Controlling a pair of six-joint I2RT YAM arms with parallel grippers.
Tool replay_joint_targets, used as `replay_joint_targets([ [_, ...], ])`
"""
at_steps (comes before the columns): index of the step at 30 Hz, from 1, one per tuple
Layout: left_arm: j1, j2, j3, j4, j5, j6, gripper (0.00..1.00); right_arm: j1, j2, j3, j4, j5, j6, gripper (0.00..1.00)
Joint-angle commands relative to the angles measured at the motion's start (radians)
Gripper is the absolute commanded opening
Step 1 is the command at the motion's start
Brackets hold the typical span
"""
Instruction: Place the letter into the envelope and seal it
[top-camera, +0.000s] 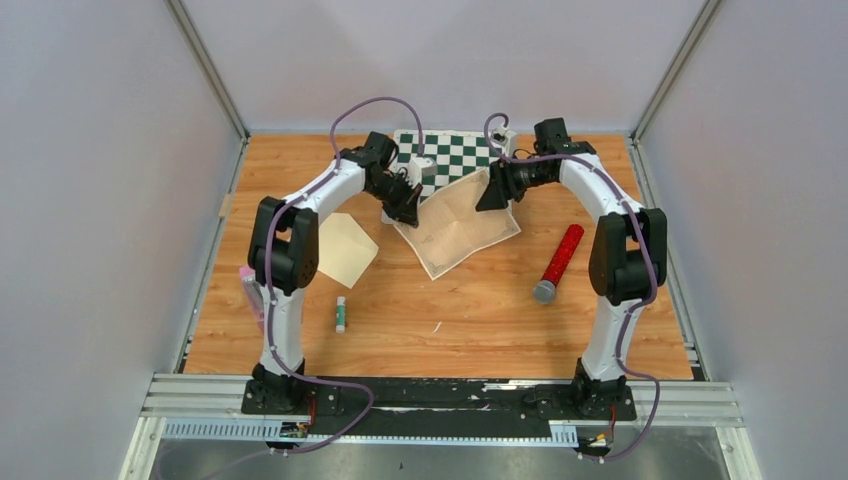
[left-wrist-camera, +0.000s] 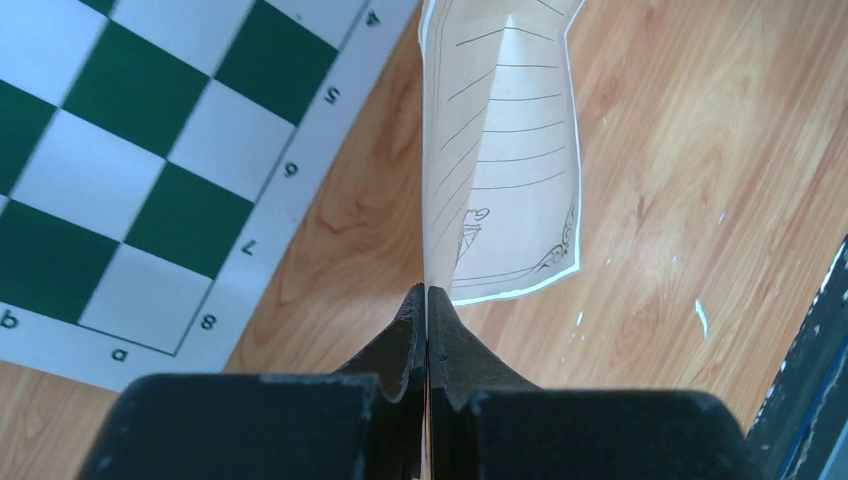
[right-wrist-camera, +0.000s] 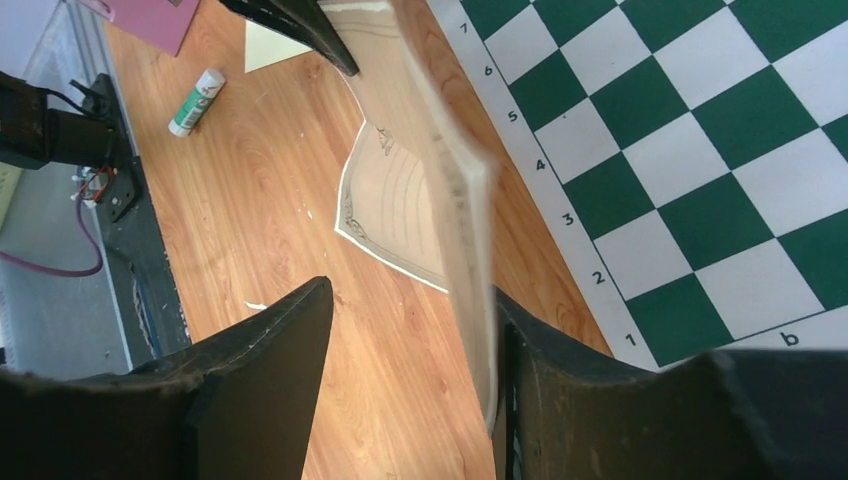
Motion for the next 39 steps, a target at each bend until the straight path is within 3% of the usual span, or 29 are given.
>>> replay_joint_targets([
  [1,0.007,0.048,0.110,0.044,0.055,-0.147,0.00,0.041,-0.092,-0.006,0.049,0.076,0.021,0.55],
  [7,0.010,0.088,0.178,0.071,0.101,-0.228,0.00,0.075,-0.110,0.011,0.093,0.133,0.073,0.54],
  [12,0.023,0.098,0.225,0.079,0.184,-0.284,0.00,0.119,-0.134,0.013,0.136,0.235,0.119,0.60],
  [21,0.030,0.079,0.224,0.099,0.250,-0.287,0.02,0.136,-0.152,0.003,0.150,0.211,0.224,0.67],
  [26,0.031,0.054,0.195,0.161,0.294,-0.314,0.03,0.119,-0.164,-0.009,0.148,0.137,0.230,0.70],
  [32,0.031,0.062,0.197,0.185,0.239,-0.298,0.02,0.101,-0.143,0.082,0.115,0.085,0.218,0.69],
  [39,0.031,0.059,0.187,0.230,0.253,-0.315,0.02,0.061,-0.149,0.089,0.112,-0.064,0.297,0.62],
])
